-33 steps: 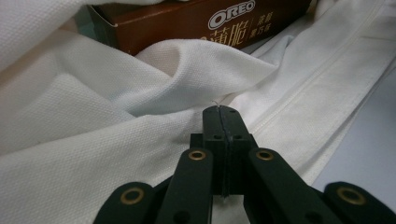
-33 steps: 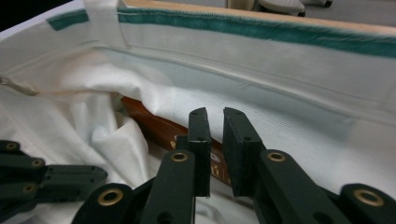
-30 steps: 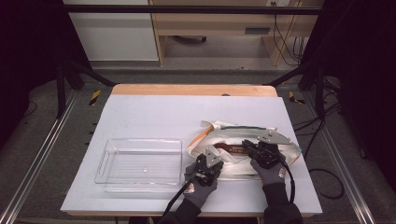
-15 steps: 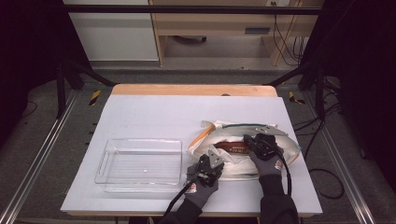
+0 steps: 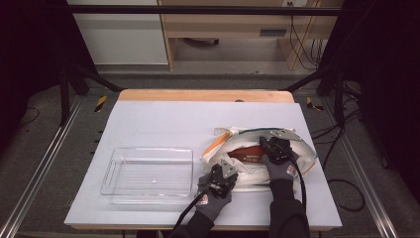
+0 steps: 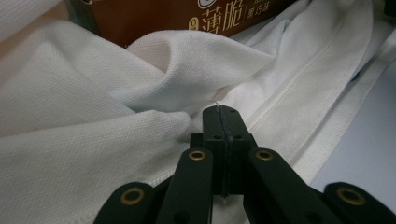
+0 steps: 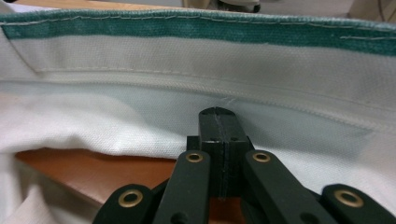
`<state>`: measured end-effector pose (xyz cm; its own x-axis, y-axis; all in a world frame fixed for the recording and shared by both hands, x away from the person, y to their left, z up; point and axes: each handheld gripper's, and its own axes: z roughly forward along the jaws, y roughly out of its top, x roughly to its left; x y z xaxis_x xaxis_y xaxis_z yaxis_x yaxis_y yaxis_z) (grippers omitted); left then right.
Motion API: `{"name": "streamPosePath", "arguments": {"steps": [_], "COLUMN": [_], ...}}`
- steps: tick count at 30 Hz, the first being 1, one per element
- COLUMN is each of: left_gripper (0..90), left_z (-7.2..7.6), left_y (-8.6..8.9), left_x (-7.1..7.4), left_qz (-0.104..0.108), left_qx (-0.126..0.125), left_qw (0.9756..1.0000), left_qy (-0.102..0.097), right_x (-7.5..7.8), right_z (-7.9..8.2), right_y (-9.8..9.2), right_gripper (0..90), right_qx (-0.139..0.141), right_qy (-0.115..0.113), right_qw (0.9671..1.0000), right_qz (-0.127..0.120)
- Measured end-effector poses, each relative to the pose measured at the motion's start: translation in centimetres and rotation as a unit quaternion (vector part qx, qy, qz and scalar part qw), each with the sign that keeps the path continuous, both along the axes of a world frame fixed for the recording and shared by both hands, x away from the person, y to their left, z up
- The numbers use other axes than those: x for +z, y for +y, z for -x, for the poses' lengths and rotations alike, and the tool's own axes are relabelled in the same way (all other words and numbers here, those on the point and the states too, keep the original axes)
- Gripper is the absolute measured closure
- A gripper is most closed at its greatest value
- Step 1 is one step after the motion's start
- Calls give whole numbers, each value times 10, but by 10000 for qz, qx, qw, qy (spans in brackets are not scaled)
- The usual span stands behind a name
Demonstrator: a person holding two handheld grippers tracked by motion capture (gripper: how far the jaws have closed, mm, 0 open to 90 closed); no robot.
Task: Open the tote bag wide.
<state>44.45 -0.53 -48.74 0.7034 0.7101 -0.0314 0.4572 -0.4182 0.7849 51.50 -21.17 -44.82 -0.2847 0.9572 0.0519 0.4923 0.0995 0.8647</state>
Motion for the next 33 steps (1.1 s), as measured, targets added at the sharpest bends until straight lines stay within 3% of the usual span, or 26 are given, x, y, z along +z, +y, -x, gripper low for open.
{"name": "streamPosePath", "arguments": {"steps": [5,8,9,12,13,14,17,21,23,26,29,30,31,33], "left_gripper": [896,896,896,895,895,893,838,788,765,759,761,774,785,808], "left_z": [0,0,-1,-1,-2,-2,-3,1,2,-1,-9,-20,-20,-42], "left_y": [1,1,1,2,4,5,7,6,4,2,-2,-5,-5,-10], "left_x": [0,0,0,0,1,1,3,20,40,55,71,78,78,76], "left_qz": [22,26,57,112,189,244,363,463,564,612,612,554,554,505], "left_qx": [-13,-14,-12,-5,5,8,6,7,-60,-81,-56,-48,-48,-42], "left_qw": [10000,10000,10000,9999,9998,9996,9992,9989,9983,9977,9974,9976,9976,9983], "left_qy": [27,28,46,66,103,120,192,20,-161,-271,-389,-418,-418,-273], "right_x": [1,0,-1,0,4,6,14,29,32,30,21,12,12,1], "right_z": [-10,-13,-14,-13,-8,-5,5,28,44,53,66,74,74,80], "right_y": [7,5,2,1,-1,-3,-7,-21,-33,-41,-44,-40,-40,-31], "right_gripper": [900,900,900,880,790,761,737,709,734,748,763,767,767,767], "right_qx": [-150,-184,-165,-117,-30,75,164,183,132,120,284,458,458,692], "right_qy": [195,323,415,404,359,277,73,-347,-453,-381,-240,-110,-110,39], "right_qw": [9990,9990,9990,9991,9993,9994,9998,9989,9987,9989,9985,9982,9982,9972], "right_qz": [365,255,93,72,-47,-177,-121,-248,-198,-227,-396,-361,-361,-291]}}
